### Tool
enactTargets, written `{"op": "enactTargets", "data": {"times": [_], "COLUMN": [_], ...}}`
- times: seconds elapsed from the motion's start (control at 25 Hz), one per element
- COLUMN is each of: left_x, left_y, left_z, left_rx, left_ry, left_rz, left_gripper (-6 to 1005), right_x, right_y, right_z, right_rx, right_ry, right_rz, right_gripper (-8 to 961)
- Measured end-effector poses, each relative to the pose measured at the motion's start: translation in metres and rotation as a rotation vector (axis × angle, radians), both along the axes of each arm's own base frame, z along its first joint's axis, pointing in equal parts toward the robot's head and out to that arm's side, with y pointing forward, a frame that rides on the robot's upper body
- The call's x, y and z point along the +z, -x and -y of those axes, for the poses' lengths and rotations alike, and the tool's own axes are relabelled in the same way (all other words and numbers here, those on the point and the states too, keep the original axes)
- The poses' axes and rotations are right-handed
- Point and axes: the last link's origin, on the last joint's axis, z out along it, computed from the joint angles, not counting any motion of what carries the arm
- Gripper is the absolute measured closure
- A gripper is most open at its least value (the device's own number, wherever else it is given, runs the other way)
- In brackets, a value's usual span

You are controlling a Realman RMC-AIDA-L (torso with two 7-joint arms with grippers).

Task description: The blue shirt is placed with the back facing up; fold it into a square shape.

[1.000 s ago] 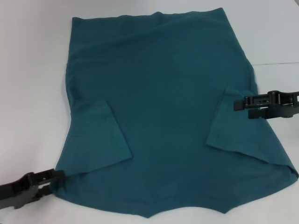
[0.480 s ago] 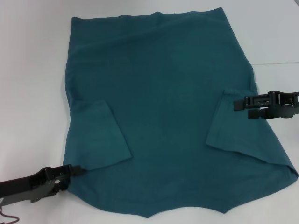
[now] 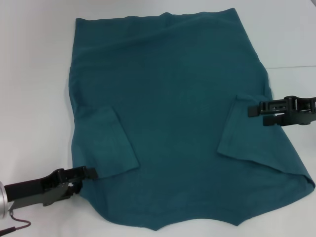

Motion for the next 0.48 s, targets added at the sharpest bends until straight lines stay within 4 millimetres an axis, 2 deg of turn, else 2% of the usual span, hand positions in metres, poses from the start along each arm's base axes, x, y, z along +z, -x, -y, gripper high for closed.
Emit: {"op": "enactTargets", "data": {"times": [0.36,0.48], "left_x": [0.0013,0.0018], "left_y": [0.0,0.0002], "left_z": [-0.0013,-0.0009], "left_rx": [0.0,-0.006], "left_ry": [-0.004,-0.006], "left_rz": [-0.004,-0.008], "left_gripper": [286,362], "right_x": [0.0012,0.0019], "right_y": [-0.001,-0.001], "right_z": [0.0003,0.0002], "right_rx": [-0.003,-0.003], "right_ry": [-0.005,-0.007], "right_rz": [-0.003,-0.004], "right_gripper": [114,116]}}
